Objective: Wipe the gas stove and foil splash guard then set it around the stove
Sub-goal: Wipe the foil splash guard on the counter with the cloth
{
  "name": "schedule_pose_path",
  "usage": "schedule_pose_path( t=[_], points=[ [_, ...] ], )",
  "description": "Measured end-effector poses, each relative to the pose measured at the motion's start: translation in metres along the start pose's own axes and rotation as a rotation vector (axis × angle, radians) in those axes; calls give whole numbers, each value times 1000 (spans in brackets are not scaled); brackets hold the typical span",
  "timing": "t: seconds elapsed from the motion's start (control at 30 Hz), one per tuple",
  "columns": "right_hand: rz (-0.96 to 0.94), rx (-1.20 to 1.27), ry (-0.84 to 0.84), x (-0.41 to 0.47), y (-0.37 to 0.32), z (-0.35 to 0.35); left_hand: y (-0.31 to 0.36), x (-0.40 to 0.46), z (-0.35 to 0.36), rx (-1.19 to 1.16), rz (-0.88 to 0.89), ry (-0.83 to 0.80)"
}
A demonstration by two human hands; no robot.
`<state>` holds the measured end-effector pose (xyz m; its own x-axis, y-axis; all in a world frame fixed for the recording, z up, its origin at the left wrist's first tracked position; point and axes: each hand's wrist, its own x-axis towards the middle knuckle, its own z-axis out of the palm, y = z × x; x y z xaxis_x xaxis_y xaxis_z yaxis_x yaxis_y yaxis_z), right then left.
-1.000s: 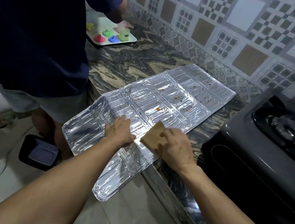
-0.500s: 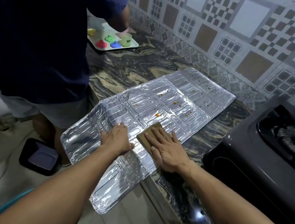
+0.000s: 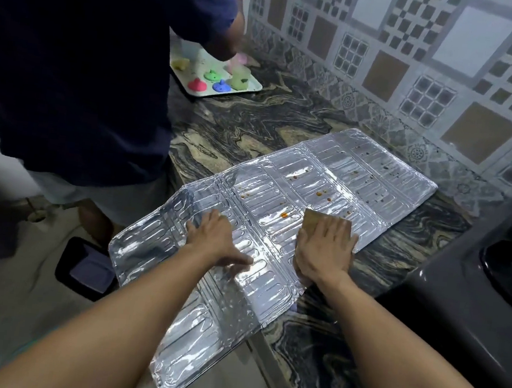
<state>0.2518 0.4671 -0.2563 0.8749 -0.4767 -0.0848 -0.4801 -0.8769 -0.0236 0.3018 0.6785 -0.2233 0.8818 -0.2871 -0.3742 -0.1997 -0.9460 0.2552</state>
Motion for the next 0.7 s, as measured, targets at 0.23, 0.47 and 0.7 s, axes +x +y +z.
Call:
schedule_pose_path(
  t=[0.23, 0.47, 0.7],
  points=[
    [-266, -23, 46, -4, -1, 9, -5, 14, -1, 17, -11, -47],
    [-778, 126, -93, -14, -36, 9, -11, 18, 3, -34, -14, -29],
    [-180, 403, 160, 70, -18, -1, -14, 24, 1, 27, -81, -67]
  ],
)
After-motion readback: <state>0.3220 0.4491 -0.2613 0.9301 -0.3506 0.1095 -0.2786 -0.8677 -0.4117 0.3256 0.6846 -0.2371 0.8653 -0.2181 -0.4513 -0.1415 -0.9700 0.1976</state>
